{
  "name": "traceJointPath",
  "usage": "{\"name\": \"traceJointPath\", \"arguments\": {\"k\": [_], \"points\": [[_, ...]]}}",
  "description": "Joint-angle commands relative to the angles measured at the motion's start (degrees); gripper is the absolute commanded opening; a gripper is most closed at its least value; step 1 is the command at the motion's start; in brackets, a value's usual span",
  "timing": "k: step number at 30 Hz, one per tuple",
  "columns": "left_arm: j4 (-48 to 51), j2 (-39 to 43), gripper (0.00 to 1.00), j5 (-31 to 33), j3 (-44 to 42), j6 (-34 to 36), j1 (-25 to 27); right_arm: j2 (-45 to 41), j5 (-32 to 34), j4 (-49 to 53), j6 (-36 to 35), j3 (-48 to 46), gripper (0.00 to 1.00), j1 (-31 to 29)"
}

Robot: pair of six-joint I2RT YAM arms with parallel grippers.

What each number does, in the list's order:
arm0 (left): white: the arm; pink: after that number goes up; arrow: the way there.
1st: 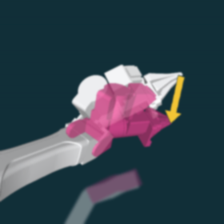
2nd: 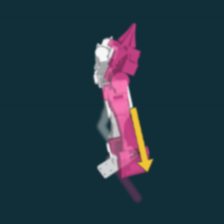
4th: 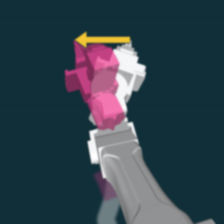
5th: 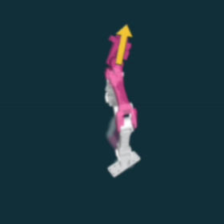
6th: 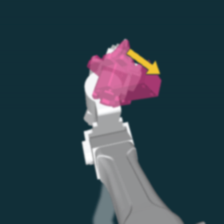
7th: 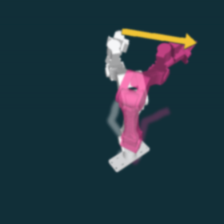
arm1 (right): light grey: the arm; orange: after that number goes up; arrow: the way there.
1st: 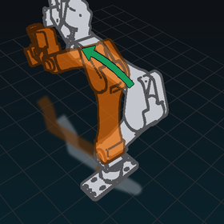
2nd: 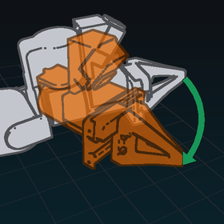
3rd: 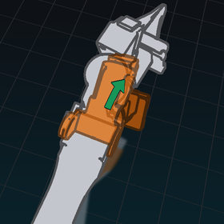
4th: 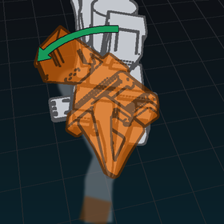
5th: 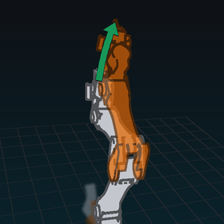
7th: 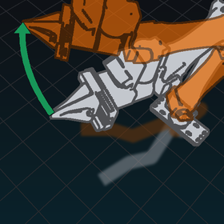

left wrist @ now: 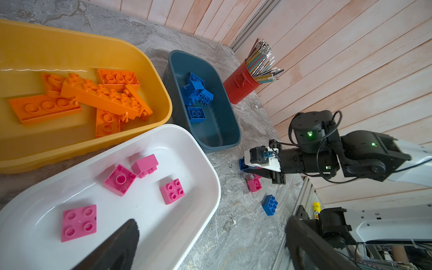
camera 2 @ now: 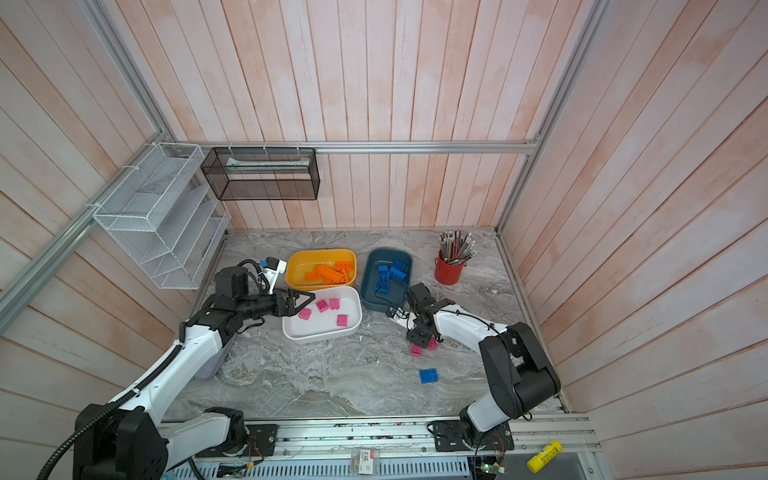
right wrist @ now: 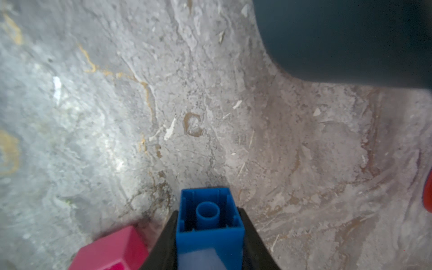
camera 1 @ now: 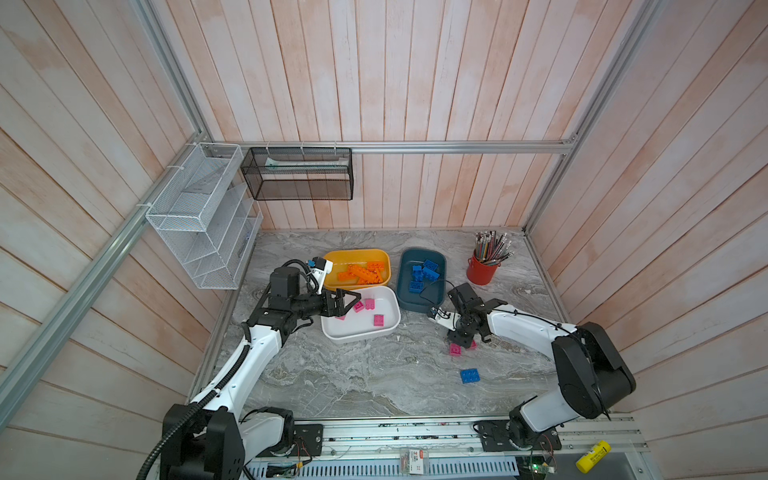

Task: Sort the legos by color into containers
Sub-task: 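Carry the tall blue brick over the teal tub and open the right gripper, then move the right gripper back down to the pink bricks on the table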

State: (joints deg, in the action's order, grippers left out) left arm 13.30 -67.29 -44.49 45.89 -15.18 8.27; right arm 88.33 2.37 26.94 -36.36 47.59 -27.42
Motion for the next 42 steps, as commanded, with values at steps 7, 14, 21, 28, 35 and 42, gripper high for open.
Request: {"name": "traceJointPath", "arguments": {"k": [7,14,21,28,35,42], "points": [[-0.08,0.23,1.0,0.38,0.25,0.79,0.08,-5.64,-2.75,7.38,1.85,5.67,0.26,0.35],[-1.46,0.5,1.0,-0.93,0.74,-0.78,0.06,-14.08,-9.34,3.49,3.21,10.69,0.26,0.29],[-1.6,0.88,1.0,-0.67,1.68,-1.74,0.09,-0.59,-12.28,-4.15,2.54,19.07,0.26,0.27],[-1.04,1.64,1.0,0.32,2.44,-1.96,-0.01,16.73,-3.88,-3.04,1.92,29.43,0.26,0.62],[-0.65,1.28,1.0,0.36,2.65,-1.53,-0.01,22.78,1.82,-1.81,1.86,34.23,0.34,0.7],[-0.85,0.49,1.0,0.09,2.54,-1.33,0.0,12.01,2.05,-0.99,4.98,29.0,0.6,0.61]]}}
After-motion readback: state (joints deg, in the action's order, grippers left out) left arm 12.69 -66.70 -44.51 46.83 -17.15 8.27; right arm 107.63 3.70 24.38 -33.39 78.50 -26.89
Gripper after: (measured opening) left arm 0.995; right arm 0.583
